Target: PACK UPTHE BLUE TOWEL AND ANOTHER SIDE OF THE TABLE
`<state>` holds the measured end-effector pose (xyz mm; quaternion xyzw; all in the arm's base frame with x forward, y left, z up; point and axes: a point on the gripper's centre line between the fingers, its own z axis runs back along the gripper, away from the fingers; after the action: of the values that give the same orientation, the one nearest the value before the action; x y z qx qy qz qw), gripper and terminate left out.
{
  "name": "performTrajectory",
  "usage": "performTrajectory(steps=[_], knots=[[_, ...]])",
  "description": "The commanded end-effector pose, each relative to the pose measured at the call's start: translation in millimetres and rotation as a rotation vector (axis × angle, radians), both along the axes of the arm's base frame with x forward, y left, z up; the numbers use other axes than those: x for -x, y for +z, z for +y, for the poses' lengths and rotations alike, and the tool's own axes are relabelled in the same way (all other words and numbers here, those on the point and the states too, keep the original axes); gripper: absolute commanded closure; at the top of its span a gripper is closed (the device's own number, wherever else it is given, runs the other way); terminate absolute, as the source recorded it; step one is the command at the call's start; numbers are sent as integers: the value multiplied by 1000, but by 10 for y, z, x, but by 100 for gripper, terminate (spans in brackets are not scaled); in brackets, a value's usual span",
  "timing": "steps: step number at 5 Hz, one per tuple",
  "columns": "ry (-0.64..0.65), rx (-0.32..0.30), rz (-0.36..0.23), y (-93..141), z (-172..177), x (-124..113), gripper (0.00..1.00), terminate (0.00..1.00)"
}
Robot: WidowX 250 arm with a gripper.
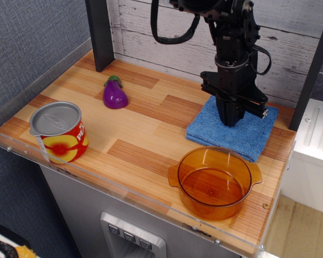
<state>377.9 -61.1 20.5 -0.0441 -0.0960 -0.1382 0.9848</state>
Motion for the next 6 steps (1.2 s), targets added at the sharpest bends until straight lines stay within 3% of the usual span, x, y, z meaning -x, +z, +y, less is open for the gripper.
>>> performTrajectory(steps=[1,3,4,6], knots=[[14,-42,-44,-10,101,-71,100,0],[39,-63,-10,-42,490,17,100,0],[86,-77,-14,-1,795,77,100,0],[83,-84,-20,36,1049,233,100,0]])
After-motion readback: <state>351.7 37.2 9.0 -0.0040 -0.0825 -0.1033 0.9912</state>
